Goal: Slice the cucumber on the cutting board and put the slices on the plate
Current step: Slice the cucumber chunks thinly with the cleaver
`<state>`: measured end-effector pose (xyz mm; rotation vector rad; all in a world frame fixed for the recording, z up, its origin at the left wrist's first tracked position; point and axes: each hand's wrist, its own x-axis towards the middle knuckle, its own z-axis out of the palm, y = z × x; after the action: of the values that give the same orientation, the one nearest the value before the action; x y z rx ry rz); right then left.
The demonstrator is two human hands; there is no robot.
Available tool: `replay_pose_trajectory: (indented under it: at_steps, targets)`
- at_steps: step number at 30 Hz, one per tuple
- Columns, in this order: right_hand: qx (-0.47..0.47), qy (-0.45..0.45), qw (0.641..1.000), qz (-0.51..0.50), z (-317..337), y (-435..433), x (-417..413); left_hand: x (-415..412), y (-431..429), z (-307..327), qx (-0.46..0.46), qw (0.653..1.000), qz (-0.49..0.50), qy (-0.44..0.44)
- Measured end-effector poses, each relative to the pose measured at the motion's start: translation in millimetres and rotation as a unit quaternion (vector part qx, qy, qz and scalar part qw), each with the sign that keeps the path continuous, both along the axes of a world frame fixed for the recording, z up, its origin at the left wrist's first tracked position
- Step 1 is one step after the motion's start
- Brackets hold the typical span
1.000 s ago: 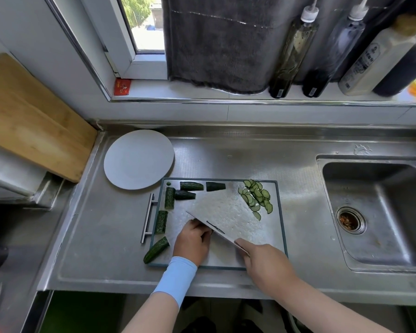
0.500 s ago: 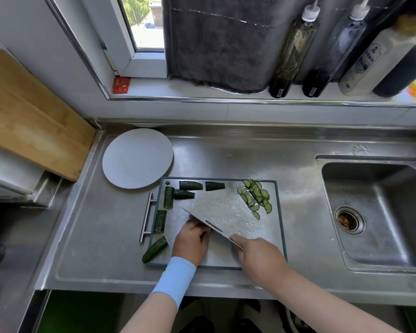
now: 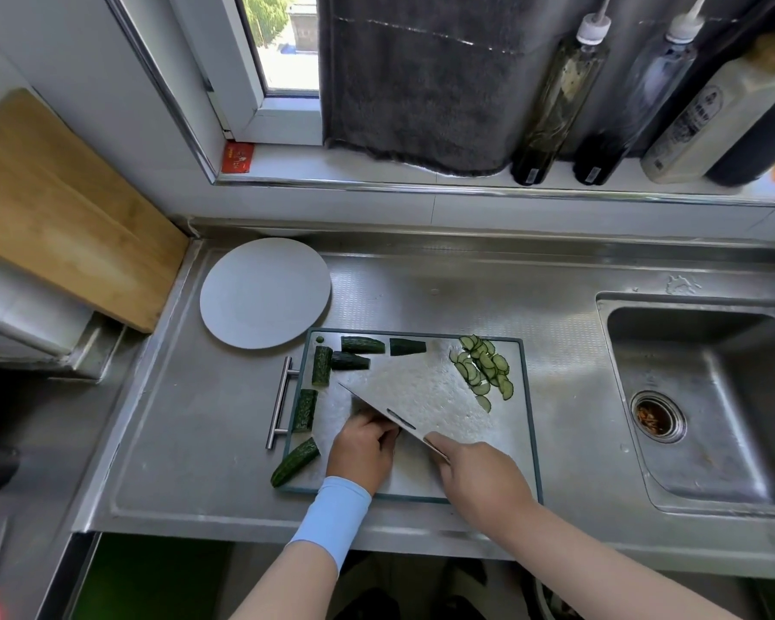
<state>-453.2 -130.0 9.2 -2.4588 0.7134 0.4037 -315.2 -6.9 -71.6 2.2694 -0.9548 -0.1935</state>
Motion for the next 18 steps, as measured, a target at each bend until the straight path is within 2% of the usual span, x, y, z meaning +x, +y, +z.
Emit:
replay_pose_trajectory:
  at_steps: [8,18]
  targets:
    - [-0.011,0.022,1.0,-0.004,12.4,-4.7,-30.4,0.5,2.4,-3.9,-0.006,1.0,-0.004,0.01]
    - [-0.003,0.023,1.0,-0.003,12.5,-5.7,-24.8,0.1,1.9,-6.1,-0.02,1.0,0.007,0.009]
